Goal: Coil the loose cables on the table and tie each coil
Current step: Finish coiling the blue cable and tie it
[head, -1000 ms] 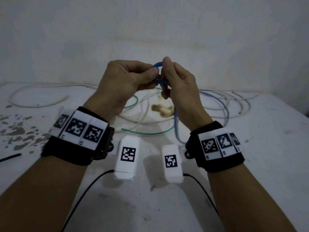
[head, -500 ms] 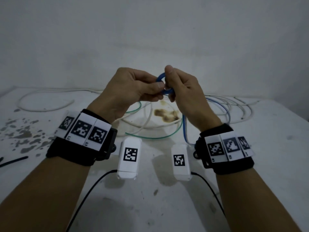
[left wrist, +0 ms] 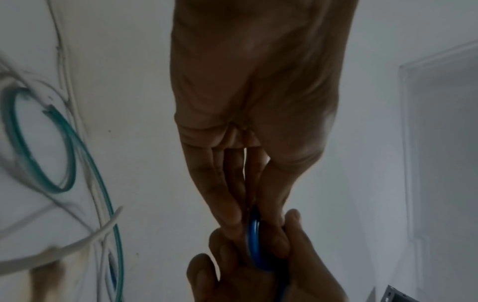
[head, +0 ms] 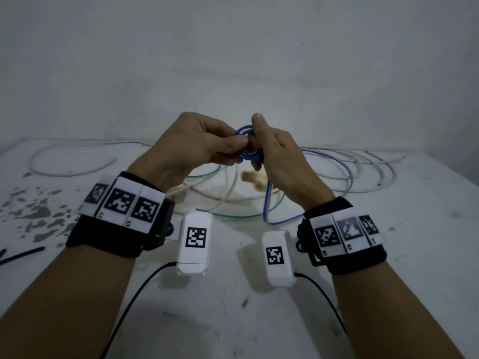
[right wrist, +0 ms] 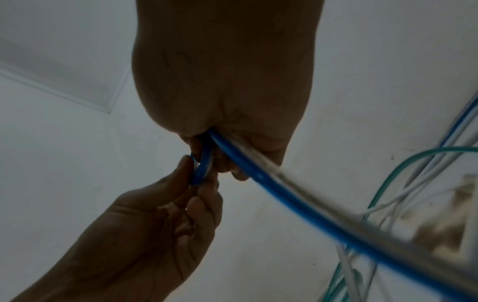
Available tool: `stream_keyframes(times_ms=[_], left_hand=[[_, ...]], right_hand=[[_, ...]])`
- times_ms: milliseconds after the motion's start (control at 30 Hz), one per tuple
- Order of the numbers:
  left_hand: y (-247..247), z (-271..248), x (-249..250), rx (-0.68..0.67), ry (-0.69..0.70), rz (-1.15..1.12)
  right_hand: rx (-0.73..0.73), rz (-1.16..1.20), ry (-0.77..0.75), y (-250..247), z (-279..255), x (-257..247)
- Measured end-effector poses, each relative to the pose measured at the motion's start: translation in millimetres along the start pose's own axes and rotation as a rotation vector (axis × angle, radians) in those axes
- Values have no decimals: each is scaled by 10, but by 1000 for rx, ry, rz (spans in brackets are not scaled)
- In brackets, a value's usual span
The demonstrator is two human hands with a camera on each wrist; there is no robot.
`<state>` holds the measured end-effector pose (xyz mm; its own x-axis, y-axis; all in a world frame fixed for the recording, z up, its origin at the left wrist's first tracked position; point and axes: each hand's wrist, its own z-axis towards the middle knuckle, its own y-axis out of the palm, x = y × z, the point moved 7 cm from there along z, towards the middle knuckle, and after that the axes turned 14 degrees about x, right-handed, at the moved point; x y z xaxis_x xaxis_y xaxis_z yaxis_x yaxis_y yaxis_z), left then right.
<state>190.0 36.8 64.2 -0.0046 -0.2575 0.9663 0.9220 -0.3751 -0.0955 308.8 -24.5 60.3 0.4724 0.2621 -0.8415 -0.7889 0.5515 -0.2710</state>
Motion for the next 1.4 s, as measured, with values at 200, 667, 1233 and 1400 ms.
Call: stream_keyframes(times_ms=[200, 667, 1233, 1400], left_hand=[[65, 28, -92, 223, -73, -270], [-7, 83, -414, 110, -191, -147], [-32, 74, -539, 118, -140, -95], [35, 53, -461, 171, -107, -163]], right_hand=[[202, 259, 69, 52, 4, 86], [0, 72, 116, 148, -32, 328], [-24, 83, 222, 202, -71, 520], [136, 126, 139, 149, -52, 434]])
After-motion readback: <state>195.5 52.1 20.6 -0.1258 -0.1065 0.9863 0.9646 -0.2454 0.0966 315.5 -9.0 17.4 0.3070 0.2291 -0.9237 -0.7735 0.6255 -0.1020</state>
